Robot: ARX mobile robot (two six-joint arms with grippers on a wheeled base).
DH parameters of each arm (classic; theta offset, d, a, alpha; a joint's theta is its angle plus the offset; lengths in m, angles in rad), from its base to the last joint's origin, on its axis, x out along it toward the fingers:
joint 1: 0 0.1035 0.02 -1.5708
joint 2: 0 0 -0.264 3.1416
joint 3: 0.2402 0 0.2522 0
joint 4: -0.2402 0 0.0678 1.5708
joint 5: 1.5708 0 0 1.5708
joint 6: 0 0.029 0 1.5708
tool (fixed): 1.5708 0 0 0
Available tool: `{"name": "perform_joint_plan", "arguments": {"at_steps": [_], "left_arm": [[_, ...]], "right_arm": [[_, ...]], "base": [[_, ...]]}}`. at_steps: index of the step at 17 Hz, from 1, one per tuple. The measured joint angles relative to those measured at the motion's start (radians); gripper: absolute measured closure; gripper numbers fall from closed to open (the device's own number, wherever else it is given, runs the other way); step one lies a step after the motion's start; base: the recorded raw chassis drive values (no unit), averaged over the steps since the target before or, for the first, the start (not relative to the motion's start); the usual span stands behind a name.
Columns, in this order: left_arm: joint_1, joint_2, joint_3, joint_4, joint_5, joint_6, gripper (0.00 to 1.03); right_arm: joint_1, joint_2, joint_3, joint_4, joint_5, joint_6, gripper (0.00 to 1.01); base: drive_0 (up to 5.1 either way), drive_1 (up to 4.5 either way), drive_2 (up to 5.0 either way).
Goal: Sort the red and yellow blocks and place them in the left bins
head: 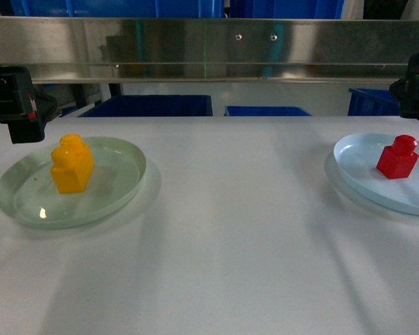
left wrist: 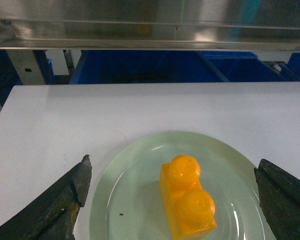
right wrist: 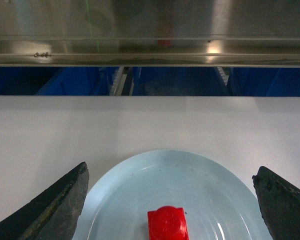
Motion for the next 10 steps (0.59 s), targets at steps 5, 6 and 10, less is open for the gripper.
{"name": "perform_joint_plan", "arguments": {"at_steps": [5,6,10], "left_arm": [[0.000,0.000,0.000,0.000,0.000,0.000,0.05],[0.000,0.000,0.000,0.000,0.000,0.000,0.05],[0.000,0.000,0.000,0.000,-0.001,0.000,0.05]], "right_arm": [[-0.079,0.124,0.148,-0.207,-0.108,-0.037,0.03],[-0.086,0.128,0.148,-0.210,-0.117,-0.047,0.03],[-0.057,0.144,0.148,-0.216,-0.141,-0.057,0.03]], "base": [[0.0,0.00,0.0],[0.0,0.00,0.0],[0.0,0.00,0.0]]}}
